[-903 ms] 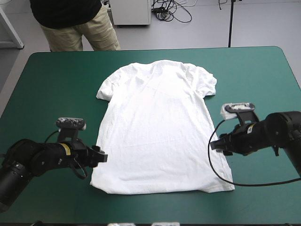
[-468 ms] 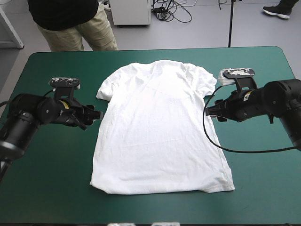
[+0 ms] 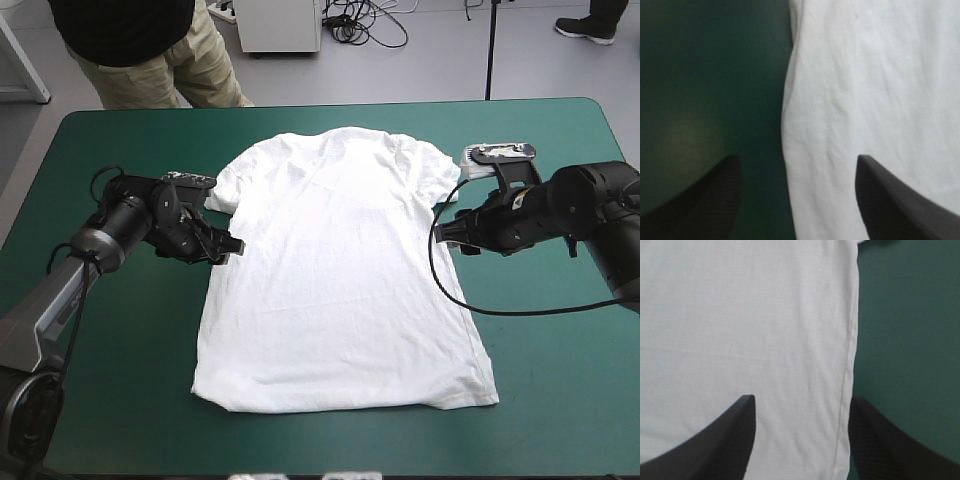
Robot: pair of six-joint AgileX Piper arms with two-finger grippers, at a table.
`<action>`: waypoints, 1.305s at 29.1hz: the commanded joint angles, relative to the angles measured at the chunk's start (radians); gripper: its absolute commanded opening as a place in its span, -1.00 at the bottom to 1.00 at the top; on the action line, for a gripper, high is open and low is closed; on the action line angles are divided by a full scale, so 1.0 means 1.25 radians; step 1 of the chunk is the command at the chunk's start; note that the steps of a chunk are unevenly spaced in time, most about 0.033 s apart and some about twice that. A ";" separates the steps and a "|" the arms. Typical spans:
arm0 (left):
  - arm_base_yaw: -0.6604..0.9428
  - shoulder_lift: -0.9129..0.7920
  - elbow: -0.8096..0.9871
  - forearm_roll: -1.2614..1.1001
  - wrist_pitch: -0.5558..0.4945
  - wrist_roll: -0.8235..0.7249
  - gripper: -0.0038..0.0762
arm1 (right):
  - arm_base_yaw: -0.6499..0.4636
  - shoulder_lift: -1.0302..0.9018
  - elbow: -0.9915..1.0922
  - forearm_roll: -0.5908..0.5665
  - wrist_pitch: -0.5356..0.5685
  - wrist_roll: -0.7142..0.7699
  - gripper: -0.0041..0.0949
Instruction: Fold the cloth
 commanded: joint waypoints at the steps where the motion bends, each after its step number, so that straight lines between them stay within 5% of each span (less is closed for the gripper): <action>1: 0.001 0.010 -0.030 -0.009 -0.061 0.000 0.28 | -0.001 -0.020 -0.026 0.000 -0.030 -0.002 0.12; 15: 0.001 0.130 -0.042 -0.017 -0.101 0.025 0.15 | -0.001 -0.008 -0.028 -0.021 -0.102 0.026 0.12; 19: 0.001 0.130 -0.042 -0.018 -0.099 0.026 -0.17 | -0.001 0.047 -0.029 -0.017 -0.104 0.026 0.12; 25: -0.001 0.130 -0.042 -0.021 -0.095 0.026 -0.92 | -0.001 0.152 -0.029 -0.017 -0.130 0.026 0.12; 38: -0.001 0.130 -0.041 -0.051 -0.094 0.025 -0.93 | -0.001 0.383 -0.095 -0.077 -0.211 0.021 0.12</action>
